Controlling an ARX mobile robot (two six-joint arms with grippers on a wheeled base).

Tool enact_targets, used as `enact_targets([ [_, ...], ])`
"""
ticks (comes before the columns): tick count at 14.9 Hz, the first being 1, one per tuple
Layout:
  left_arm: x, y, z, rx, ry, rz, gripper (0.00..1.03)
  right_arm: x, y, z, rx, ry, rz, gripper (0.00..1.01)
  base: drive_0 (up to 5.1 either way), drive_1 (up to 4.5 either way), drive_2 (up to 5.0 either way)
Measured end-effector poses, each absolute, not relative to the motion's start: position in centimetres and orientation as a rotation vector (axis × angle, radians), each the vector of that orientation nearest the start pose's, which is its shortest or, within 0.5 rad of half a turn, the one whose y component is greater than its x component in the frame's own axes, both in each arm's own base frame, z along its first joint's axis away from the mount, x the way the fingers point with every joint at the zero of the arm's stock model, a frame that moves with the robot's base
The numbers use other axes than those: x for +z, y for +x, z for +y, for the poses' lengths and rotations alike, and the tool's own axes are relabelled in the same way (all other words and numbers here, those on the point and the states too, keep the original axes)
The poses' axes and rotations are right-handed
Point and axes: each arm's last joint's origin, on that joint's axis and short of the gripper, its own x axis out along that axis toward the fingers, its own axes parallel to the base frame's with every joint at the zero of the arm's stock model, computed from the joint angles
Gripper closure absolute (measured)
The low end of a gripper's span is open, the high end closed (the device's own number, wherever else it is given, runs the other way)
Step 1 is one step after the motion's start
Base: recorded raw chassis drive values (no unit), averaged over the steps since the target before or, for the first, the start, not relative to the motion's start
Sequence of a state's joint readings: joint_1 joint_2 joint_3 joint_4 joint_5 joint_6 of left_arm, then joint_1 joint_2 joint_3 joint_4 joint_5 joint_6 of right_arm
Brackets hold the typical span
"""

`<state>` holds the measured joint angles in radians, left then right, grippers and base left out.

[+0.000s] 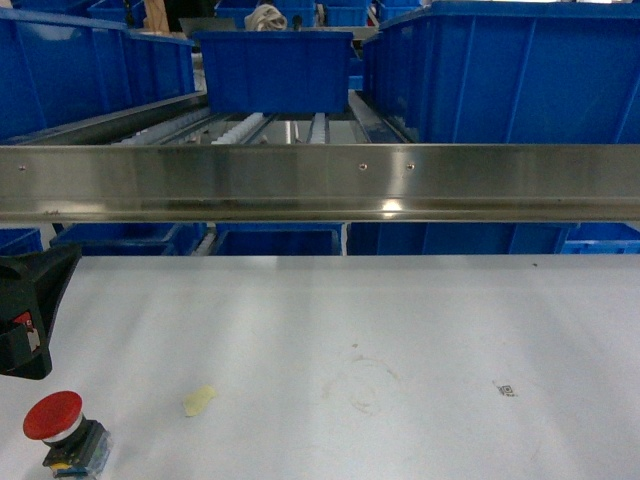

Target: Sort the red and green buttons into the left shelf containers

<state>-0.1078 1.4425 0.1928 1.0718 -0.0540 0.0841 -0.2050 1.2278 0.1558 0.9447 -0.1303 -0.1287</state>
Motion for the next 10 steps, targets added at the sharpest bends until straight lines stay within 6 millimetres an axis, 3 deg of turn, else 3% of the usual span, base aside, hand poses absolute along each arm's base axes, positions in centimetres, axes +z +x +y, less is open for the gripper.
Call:
enact_targets([
  [2,13.5,21.5,-2.2,-0.061,0.098,0.175,0.05,16.1,17.8,-3.2,-0.041,-0.128,0.091,0.74,0.0,0.00,0.0],
  [4,13.3,21.7,-2.1,-0.058,0.100,0.146,0.05,15.9,17.9,-3.3,-0.041,-0.133,0.106,0.74,0.0,0.00,0.0],
  [10,7.3,22.2,-1.4,0.010,0.174,0.371,0.05,15.9,17.9,-3.3,-0.041,-0.137,0.104,0.74,0.0,0.00,0.0],
])
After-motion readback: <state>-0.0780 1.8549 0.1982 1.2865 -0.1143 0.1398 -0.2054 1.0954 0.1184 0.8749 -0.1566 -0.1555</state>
